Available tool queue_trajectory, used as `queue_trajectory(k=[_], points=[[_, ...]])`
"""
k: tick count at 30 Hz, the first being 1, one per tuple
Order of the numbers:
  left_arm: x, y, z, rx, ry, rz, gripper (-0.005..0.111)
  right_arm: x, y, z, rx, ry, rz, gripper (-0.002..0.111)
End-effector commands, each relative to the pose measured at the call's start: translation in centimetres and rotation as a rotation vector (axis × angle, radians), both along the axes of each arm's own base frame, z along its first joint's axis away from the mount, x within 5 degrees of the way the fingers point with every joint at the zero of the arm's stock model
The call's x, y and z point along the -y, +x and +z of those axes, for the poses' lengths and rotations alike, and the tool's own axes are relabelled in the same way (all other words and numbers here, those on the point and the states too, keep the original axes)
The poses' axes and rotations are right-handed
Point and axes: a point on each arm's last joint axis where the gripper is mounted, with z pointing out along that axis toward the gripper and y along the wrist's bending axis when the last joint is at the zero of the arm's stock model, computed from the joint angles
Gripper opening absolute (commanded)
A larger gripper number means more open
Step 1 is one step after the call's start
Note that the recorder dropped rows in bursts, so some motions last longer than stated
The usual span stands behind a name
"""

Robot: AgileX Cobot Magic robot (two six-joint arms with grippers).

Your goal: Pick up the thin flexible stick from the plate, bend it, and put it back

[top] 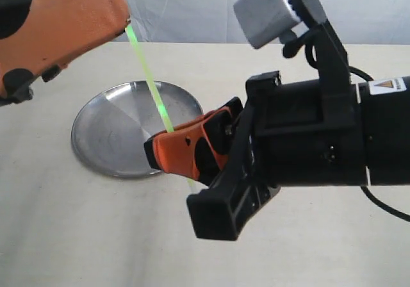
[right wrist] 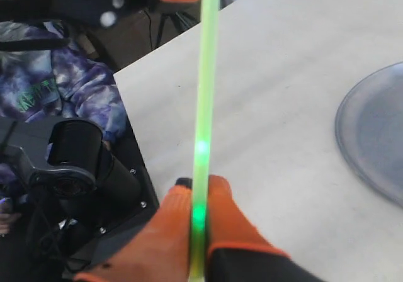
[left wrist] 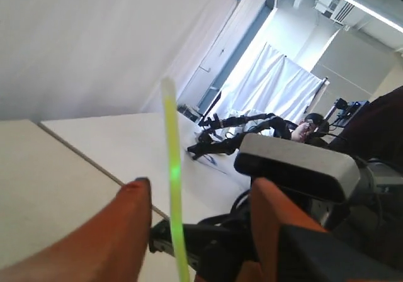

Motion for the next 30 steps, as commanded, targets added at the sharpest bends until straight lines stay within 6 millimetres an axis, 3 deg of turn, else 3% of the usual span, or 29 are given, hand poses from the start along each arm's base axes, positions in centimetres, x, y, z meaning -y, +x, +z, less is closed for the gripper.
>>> queue_trajectory(k=[1, 6, 10, 19, 22, 28, 30], points=[[0.3, -0.4, -1.1, -0.139, 0.095, -0.067, 0.054, 0.2, 0.1, 0.2, 0.002, 0.007, -0.020, -0.001], [0.2, -0.3, -2.3, -0.285, 0.183, -0.053, 0.054, 0.1, 0.1, 0.2, 0.000, 0.007, -0.023, -0.001], [0.1, 0.2, -1.8, -0.314, 0.110, -0.002, 0.054, -0.3, 0.2, -0.4, -0.040, -0.012, 0.009, -0.001], [-0.2, 0.9, -2.1, -0.322, 0.135, 0.084, 0.053, -0.7, 0.0, -0.8, -0.104, 0.001, 0.042, -0.001], [0.0, 1.0, -2.0, -0.334, 0.108, 0.070, 0.044, -0.9, 0.2, -1.1, -0.113, -0.005, 0.035, -0.001], [0.8, 1.6, -2.7, -0.311, 0.098, -0.048, 0.001, -1.6, 0.9, -1.7, -0.157, 0.012, 0.008, -0.001], [1.0, 1.9, -2.8, -0.280, 0.083, -0.066, 0.000, -1.7, 0.7, -1.7, -0.164, 0.025, 0.038, -0.001]])
